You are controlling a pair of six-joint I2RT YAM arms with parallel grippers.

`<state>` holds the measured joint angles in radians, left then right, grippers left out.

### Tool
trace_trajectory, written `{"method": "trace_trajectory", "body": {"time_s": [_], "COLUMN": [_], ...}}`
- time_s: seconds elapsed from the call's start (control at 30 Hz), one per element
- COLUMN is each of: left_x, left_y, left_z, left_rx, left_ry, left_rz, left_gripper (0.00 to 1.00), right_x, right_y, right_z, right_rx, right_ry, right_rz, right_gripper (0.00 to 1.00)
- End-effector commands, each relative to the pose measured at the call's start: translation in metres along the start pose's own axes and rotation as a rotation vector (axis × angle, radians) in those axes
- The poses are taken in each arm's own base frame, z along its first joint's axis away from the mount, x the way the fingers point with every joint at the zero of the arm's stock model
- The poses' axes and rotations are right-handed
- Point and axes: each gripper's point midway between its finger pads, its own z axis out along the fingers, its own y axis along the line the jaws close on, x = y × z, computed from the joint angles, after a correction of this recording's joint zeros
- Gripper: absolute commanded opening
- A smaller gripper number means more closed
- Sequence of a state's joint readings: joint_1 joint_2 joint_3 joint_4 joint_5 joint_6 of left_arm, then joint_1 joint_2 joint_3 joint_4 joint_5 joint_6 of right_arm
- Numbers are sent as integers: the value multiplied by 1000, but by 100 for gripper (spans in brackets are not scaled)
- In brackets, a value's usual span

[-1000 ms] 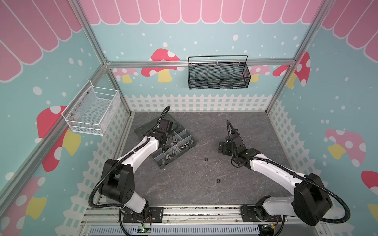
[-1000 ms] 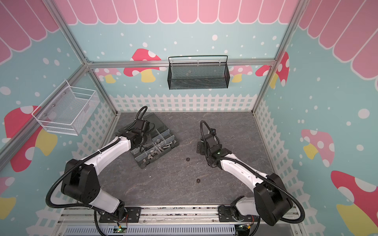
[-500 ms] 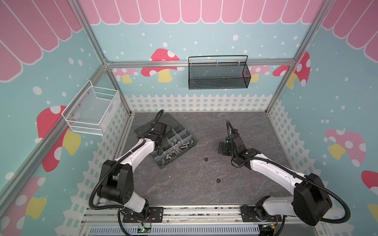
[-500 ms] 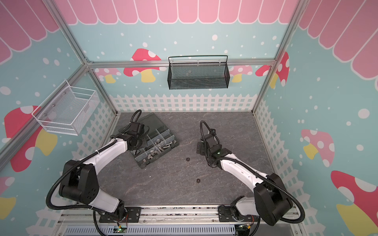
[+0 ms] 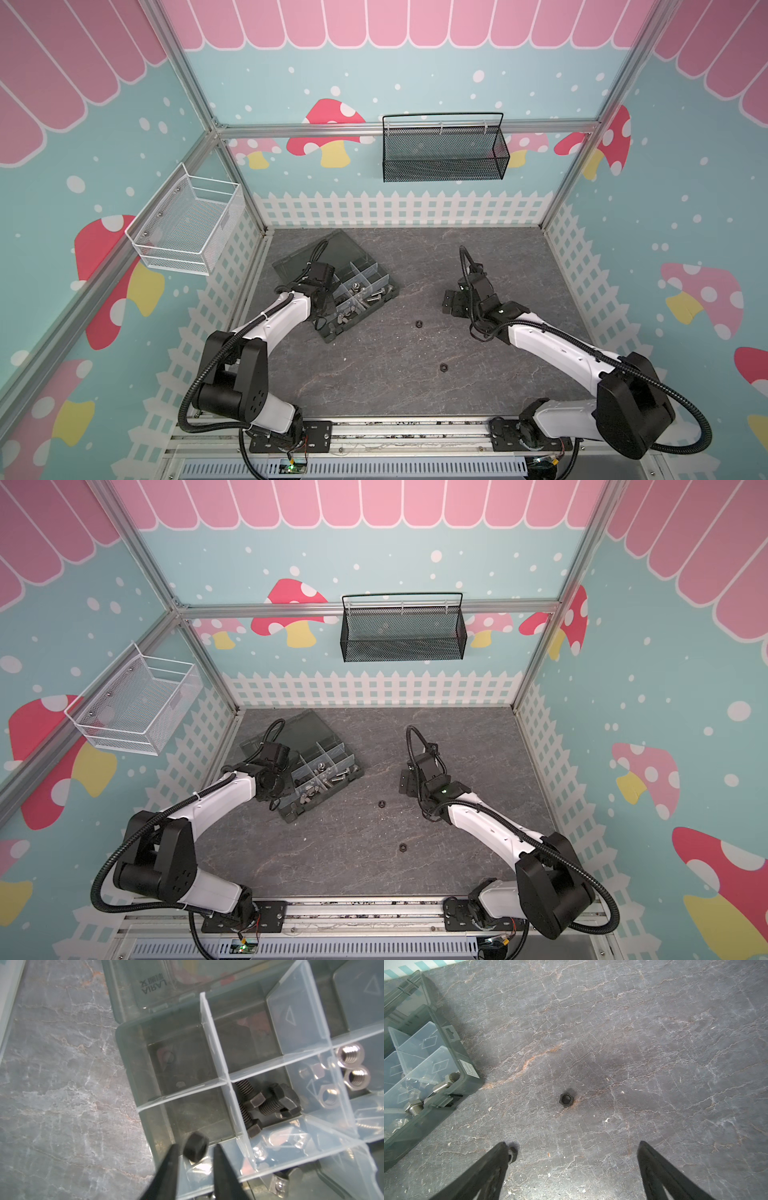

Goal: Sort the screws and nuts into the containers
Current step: 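Open the left gripper to release the dark nut into a compartment, then move the left gripper back over another dark nut on the table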

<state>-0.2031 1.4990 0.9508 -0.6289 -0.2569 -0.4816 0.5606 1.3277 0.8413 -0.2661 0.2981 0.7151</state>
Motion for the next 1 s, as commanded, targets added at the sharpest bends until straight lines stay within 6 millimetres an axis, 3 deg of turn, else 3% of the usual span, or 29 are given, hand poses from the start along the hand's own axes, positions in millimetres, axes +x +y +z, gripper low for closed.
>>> {"method": "trace_trajectory", "body": {"time_s": [0.0,0.23,0.43,0.6,0.77,0.97], "left_x": [-5,-14,-8,27,83,152], "left_y": [1,-20,-76,-151,-227,-291], "left_z": [-11,-44,-82,-105,-114,-118], "left_rx": [24,144,294,462,606,682], "left_ry": [-25,-89,-174,-187,-133,-34], "left_rz": [-24,-24,75,213,397,636], "left_gripper": [42,42,49,51,51,51], "right_x": [-1,-8,-12,-17,-12,-4], "right_y": [-5,-13,-30,-48,-73,-95], "right_z": [-5,-8,-3,3,13,18], "right_rx": [16,41,36,47,65,119], "right_ry": [0,-25,5,25,71,106], "right_rz": [24,36,77,107,156,169], "right_gripper": [98,98,98,98,98,98]}}
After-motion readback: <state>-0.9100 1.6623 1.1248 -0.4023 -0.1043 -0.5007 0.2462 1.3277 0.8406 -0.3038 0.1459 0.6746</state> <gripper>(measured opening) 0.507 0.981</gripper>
